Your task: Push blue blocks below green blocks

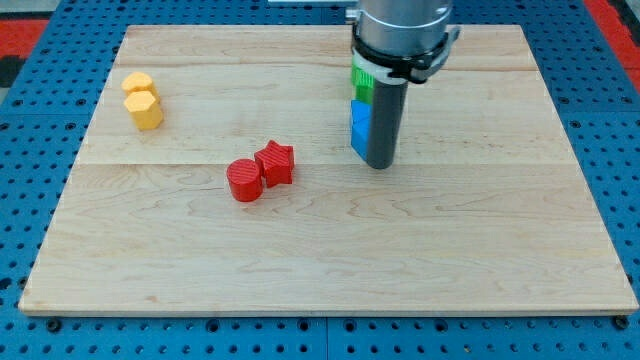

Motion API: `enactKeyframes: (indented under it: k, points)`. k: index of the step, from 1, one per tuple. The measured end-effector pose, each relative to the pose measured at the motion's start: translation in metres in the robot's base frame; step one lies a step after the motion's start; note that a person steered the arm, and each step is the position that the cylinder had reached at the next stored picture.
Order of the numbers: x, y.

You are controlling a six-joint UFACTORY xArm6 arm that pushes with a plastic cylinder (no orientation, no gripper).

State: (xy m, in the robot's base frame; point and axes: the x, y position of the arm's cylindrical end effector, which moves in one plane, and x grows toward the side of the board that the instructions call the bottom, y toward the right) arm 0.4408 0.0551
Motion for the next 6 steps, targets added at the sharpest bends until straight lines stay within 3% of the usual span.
enactKeyframes:
  k: [2, 4, 6]
  points:
    - [0.0, -0.02]
    - [-0.026, -0.013]
    - [0.004, 0.02]
